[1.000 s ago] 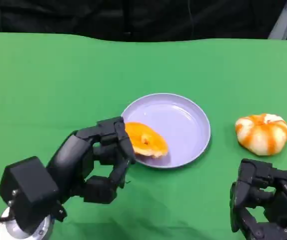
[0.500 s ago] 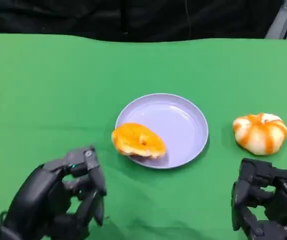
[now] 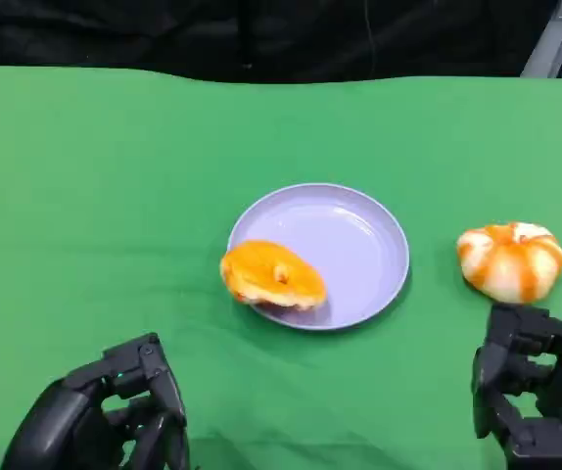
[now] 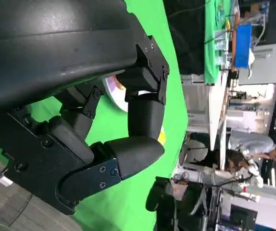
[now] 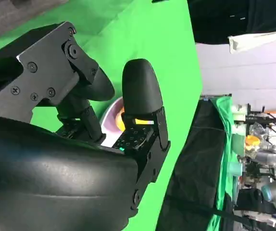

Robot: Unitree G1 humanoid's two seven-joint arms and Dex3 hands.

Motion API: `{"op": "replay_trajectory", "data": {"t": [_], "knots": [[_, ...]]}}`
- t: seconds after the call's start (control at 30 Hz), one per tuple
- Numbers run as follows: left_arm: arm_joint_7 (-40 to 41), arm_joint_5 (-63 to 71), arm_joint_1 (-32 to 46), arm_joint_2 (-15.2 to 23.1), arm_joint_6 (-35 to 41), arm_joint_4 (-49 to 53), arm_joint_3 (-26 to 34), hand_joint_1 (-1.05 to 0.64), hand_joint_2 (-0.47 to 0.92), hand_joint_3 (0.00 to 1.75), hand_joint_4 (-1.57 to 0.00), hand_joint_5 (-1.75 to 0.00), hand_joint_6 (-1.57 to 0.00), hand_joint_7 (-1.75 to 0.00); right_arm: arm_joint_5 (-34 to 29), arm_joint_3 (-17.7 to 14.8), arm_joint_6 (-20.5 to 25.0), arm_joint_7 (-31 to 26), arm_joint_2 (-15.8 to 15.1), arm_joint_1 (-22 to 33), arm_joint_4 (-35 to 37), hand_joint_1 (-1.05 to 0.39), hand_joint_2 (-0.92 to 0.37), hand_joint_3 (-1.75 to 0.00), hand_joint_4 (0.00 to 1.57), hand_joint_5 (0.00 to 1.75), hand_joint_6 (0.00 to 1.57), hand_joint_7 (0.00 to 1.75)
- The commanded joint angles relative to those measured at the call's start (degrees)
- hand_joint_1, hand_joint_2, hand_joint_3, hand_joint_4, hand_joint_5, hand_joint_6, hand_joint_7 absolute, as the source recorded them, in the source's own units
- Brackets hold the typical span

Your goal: Grasp the bread from the table and place it into the plate.

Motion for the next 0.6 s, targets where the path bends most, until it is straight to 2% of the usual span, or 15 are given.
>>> {"op": "replay_trajectory", "data": {"t": [0.03,0.37,0.47,0.6], "knots": [[-0.7,1.1,0.6,0.2,-2.6,2.0,0.4,0.03,0.5,1.41,-0.88,-1.75,-0.74,-1.69,1.1,-1.0,-0.2,0.6,-1.0,0.0,0.1,0.0,-0.41,-1.31,0.86,1.74,0.84,1.5],[-0.7,5.2,2.8,1.3,-5.2,2.3,0.3,-0.02,0.48,1.37,-0.83,-1.75,-0.73,-1.65,0.6,-1.3,-0.4,0.7,-1.0,0.5,-0.5,-0.02,-0.4,-1.3,0.87,1.72,0.85,1.48],[0.0,8.2,2.8,1.4,-9.8,4.0,1.2,-0.03,0.47,1.36,-0.82,-1.75,-0.73,-1.64,2.0,-1.7,0.4,1.3,-1.1,0.3,-0.4,-0.02,-0.41,-1.3,0.87,1.72,0.85,1.46],[0.7,9.9,2.4,1.2,-12.3,5.2,1.9,-0.02,0.46,1.38,-0.81,-1.75,-0.74,-1.62,1.9,-1.8,0.1,1.4,-1.5,0.2,-0.2,-0.02,-0.41,-1.29,0.87,1.71,0.85,1.45]]}}
